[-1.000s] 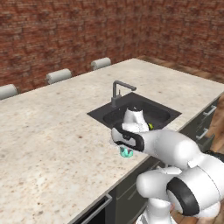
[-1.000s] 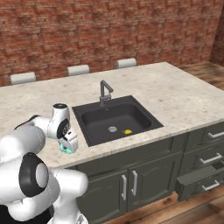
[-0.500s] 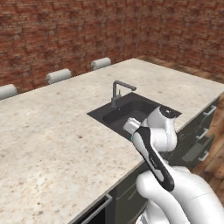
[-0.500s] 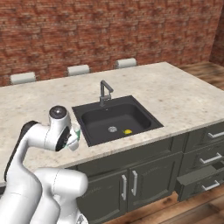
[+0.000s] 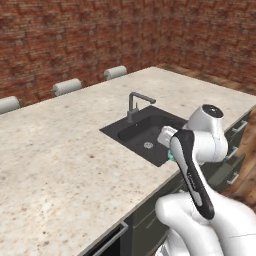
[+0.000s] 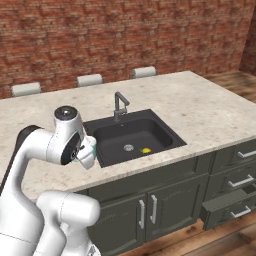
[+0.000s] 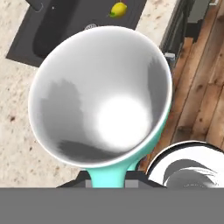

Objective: Clear the mugs and bowl far away from the sink.

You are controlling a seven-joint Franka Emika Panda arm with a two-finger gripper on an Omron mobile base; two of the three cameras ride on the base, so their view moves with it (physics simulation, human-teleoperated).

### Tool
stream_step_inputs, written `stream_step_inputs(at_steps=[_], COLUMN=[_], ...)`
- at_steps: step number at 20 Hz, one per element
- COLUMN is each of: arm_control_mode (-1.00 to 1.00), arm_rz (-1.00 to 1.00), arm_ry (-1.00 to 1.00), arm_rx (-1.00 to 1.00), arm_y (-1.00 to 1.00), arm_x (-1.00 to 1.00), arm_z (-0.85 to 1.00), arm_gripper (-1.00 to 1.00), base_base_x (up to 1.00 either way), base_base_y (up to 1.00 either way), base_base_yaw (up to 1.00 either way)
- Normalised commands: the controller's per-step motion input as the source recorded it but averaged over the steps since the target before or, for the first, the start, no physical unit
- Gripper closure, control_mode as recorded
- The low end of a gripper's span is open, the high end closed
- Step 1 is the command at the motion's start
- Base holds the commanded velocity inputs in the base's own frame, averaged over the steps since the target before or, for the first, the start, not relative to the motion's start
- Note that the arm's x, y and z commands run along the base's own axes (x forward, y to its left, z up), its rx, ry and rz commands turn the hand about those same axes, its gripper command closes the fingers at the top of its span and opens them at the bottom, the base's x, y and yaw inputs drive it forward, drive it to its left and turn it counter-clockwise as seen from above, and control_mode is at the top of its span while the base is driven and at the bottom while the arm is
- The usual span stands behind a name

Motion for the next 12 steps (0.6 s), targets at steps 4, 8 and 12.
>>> stream_step_inputs(at_steps=[4,8,12], arm_control_mode=[-1.00,-1.00,-1.00], arm_rz=[0.28,0.50,0.56], arm_ry=[0.15,-0.01,-0.10], arm_rx=[-0.17,0.00,0.00], arm_y=[-0.49,-0.32,-0.01], arm_x=[-0.44,-0.57,-0.30], arm_z=[0.53,0.02,0.00], arm_gripper=[1.00,1.00,1.00], base_base_x=[0.00,0.00,0.00], base_base_y=[0.00,0.00,0.00], base_base_yaw=[0.00,0.00,0.00])
